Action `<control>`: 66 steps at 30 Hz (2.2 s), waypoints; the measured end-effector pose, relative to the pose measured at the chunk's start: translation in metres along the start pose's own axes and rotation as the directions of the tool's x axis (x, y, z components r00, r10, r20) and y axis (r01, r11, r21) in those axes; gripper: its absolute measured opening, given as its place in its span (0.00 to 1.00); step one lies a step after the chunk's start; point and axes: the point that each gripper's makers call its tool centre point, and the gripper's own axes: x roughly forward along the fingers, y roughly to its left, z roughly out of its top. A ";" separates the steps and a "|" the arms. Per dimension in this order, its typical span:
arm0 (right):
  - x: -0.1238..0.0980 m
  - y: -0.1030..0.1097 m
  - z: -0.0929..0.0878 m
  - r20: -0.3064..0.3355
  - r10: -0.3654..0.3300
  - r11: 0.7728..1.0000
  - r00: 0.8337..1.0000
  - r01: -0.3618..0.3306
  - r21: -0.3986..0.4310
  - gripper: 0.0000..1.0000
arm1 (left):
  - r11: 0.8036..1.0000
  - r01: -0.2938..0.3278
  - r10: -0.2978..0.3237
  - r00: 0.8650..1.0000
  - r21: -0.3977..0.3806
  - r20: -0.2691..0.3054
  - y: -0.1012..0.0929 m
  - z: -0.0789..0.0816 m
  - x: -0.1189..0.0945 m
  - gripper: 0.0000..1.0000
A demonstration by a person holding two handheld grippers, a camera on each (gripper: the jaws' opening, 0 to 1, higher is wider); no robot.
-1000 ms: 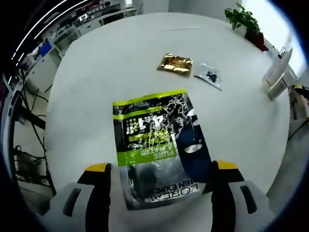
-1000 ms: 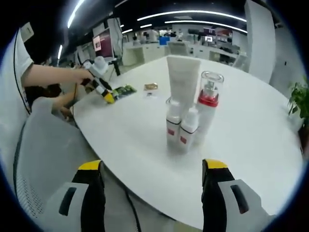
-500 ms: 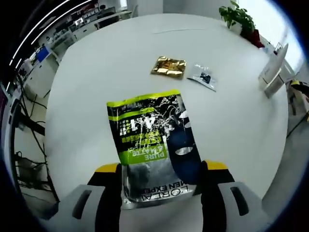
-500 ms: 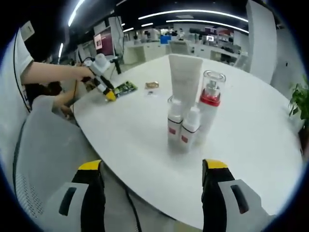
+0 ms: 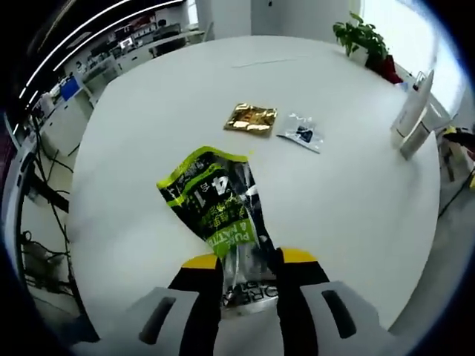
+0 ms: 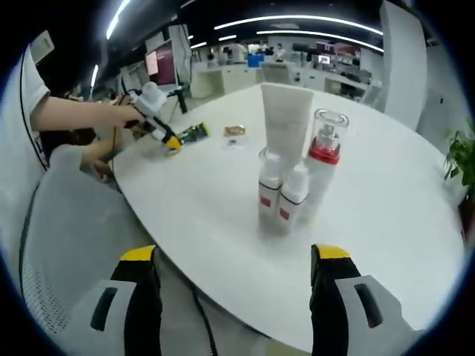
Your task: Arrange the skincare products in the storage area until every visible bottle or jar stands upright without overlapping.
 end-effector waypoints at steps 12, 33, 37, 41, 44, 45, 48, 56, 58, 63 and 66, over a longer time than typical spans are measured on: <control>-0.002 0.006 0.006 0.019 0.010 1.000 1.000 -0.009 -0.019 0.82 | 0.995 0.077 -0.080 0.994 0.059 0.067 -0.029 0.010 -0.028 0.21; -0.009 0.044 0.034 0.121 0.180 0.980 0.976 -0.167 -0.109 0.68 | 0.886 0.231 -0.300 0.947 0.403 0.117 -0.117 0.039 -0.111 0.19; -0.011 0.056 0.048 0.167 0.229 0.972 0.959 -0.215 -0.099 0.64 | 0.851 0.242 -0.322 0.942 0.466 0.099 -0.130 0.037 -0.119 0.19; -0.007 0.064 0.061 0.179 0.264 0.962 0.948 -0.245 -0.121 0.61 | 0.802 0.280 -0.377 0.922 0.528 0.083 -0.151 0.036 -0.132 0.19; -0.003 0.074 0.074 0.202 0.320 0.946 0.925 -0.301 -0.123 0.59 | 0.748 0.308 -0.419 0.906 0.588 0.058 -0.167 0.034 -0.141 0.19; -0.002 0.077 0.078 0.212 0.337 0.941 0.917 -0.318 -0.119 0.58 | 0.733 0.319 -0.431 0.901 0.601 0.047 -0.168 0.032 -0.142 0.19; 0.002 0.081 0.087 0.230 0.372 0.928 0.899 -0.357 -0.107 0.56 | 0.692 0.340 -0.464 0.885 0.637 0.031 -0.183 0.032 -0.153 0.19; 0.007 0.103 0.107 0.298 0.440 0.896 0.847 -0.439 -0.073 0.51 | 0.610 0.386 -0.522 0.853 0.693 -0.015 -0.204 0.031 -0.183 0.19; 0.007 0.108 0.109 0.305 0.459 0.885 0.835 -0.460 -0.072 0.49 | 0.589 0.394 -0.534 0.845 0.705 -0.026 -0.208 0.029 -0.189 0.19; 0.003 0.126 0.114 0.316 0.541 0.834 0.779 -0.547 -0.078 0.40 | 0.553 0.417 -0.571 0.820 0.721 -0.037 -0.217 0.028 -0.202 0.19; 0.000 0.135 0.119 0.331 0.579 0.805 0.745 -0.588 -0.083 0.34 | 0.542 0.428 -0.594 0.804 0.724 -0.031 -0.224 0.029 -0.210 0.19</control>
